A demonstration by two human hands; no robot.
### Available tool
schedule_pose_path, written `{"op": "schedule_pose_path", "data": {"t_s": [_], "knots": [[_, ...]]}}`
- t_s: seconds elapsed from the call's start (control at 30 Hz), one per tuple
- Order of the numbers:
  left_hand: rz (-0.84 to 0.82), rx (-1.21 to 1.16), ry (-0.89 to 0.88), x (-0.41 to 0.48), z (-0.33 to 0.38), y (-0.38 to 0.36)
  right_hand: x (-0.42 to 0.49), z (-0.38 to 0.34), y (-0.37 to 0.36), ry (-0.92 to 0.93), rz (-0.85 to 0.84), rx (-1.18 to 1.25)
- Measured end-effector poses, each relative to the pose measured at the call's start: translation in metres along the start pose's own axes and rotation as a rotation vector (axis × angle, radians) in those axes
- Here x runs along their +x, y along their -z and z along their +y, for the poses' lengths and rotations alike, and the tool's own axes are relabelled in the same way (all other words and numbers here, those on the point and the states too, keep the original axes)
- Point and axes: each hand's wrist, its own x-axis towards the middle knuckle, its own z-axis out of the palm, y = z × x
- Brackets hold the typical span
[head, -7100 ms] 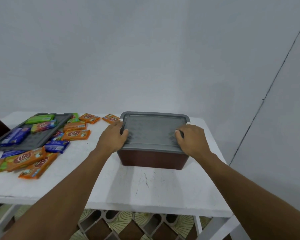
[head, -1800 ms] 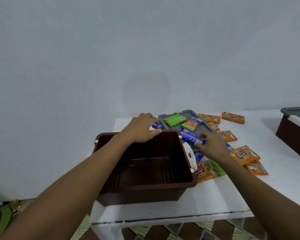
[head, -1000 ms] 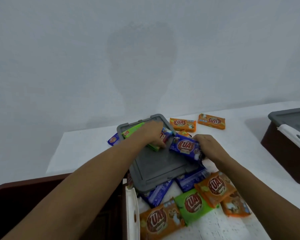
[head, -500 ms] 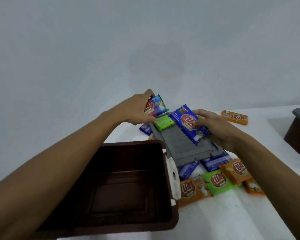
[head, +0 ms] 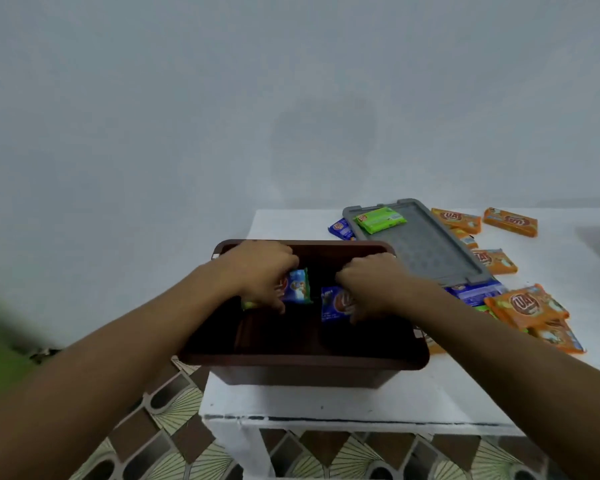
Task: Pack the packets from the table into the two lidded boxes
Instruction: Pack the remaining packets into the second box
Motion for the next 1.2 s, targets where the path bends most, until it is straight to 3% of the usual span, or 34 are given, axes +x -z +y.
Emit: {"op": "schedule_pose_path", "data": {"t_s": [0.2,0.4,0.87,0.97,1.13,1.2], "knots": [[-0.174,0.131,0.012,0.004,0.01,-0.037,0.006,-0.009,-0.018,-0.015,0.009,-0.096],[-0.199,0.11,0.01,0.009,0.012,-0.04,0.003,-0.012,-0.016,0.006,0.069,-0.177],[-0.201,0.018,0.106,0.005,0.007,-0.03,-0.003,-0.012,-0.008,-0.038,-0.044,-0.227],[-0.142,-0.064,0.081,0.004,0.006,-0.018,-0.015,-0.003,-0.003,-0.021,0.079,-0.083],[0.139,-0.21,0.013,0.016,0.029,0.008,-0.065,0.048,-0.032,-0.021,0.528,0.425],[0.229,-0.251,-0.011,0.025,0.048,0.019,-0.092,0.073,-0.062,-0.098,0.55,0.507]]}}
